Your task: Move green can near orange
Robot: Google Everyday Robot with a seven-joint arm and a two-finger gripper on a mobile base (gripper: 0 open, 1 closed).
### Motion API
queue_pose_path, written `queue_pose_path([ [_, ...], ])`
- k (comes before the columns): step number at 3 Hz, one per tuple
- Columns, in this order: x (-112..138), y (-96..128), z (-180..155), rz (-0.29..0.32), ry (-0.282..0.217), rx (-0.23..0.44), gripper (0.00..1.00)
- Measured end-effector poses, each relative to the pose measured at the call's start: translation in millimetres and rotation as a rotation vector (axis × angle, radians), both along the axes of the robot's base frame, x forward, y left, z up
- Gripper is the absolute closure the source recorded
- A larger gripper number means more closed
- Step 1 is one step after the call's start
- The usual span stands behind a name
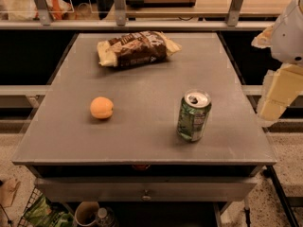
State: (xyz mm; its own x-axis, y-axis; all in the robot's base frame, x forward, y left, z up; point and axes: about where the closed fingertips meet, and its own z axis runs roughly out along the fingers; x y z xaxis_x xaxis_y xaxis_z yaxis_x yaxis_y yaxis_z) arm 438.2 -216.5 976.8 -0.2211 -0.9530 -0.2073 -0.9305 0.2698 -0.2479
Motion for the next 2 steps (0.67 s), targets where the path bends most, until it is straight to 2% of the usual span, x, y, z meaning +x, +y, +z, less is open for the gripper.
queue_pose_path([
  [1,0.2,-0.1,1.4,-0.005,-0.007,0.005,0.0],
  [2,0.3,-4.2,-3.5,-0.047,-0.016,0.095,0.0],
])
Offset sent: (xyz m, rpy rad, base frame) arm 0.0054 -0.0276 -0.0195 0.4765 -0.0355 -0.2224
